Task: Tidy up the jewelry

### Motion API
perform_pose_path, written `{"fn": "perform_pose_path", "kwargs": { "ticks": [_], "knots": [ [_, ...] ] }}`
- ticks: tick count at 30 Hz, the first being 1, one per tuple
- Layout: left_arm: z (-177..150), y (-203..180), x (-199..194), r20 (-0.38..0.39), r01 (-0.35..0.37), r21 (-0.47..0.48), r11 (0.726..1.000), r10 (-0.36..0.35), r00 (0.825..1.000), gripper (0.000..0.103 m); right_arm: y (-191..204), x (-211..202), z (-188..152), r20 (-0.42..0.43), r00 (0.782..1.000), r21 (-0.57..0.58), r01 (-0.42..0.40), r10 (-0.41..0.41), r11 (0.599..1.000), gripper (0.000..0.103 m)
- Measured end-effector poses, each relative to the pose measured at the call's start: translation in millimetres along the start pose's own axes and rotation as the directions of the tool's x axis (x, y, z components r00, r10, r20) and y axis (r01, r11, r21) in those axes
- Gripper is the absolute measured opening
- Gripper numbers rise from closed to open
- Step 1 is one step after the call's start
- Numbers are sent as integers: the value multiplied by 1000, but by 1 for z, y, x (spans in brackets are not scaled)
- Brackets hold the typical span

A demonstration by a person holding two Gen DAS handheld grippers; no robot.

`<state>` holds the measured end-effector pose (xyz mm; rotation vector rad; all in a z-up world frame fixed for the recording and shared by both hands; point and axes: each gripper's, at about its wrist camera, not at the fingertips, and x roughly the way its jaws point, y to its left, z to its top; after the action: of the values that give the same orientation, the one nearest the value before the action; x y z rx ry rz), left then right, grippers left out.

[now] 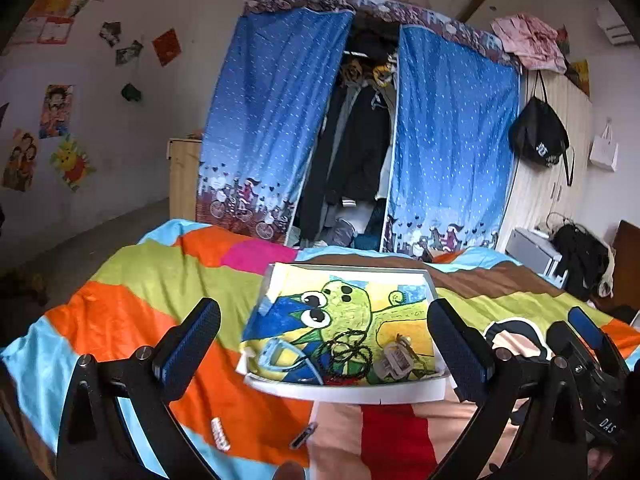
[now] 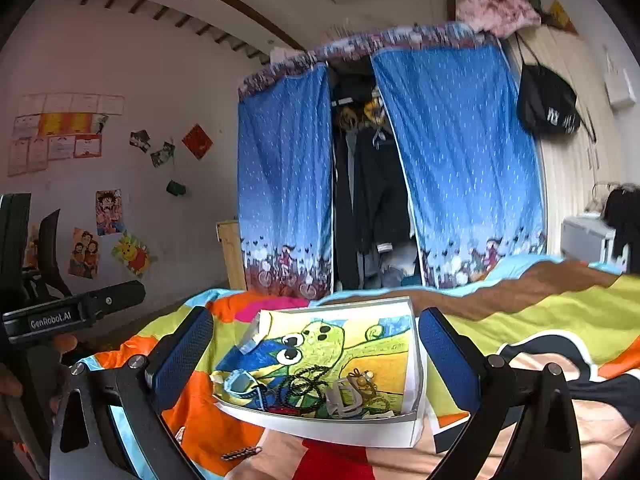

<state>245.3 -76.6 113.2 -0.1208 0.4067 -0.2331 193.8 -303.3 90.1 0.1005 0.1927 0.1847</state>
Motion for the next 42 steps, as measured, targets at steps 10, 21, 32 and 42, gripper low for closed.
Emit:
{"fn": "perform_pose_path", "kwargs": {
  "ticks": [10, 21, 32, 42],
  "knots": [
    [-16, 25, -84, 36, -48, 0, 999, 48, 998, 101, 35, -54, -2, 28, 999, -14, -21, 21, 1000, 103],
    [-57, 46, -135, 2, -171, 42, 984, 171, 985, 101, 73, -98, -29, -6, 999, 0, -31, 31, 1000, 103],
    [-103, 69, -148, -60, -187, 83, 979, 192, 980, 101, 105, -108, -71, -108, 994, -35, 8, -11, 999, 103],
    [-140, 100, -120, -218, -218, 99, 971, 234, 947, 101, 112, -89, -109, -243, 970, -49, 4, -16, 999, 103]
  ]
}}
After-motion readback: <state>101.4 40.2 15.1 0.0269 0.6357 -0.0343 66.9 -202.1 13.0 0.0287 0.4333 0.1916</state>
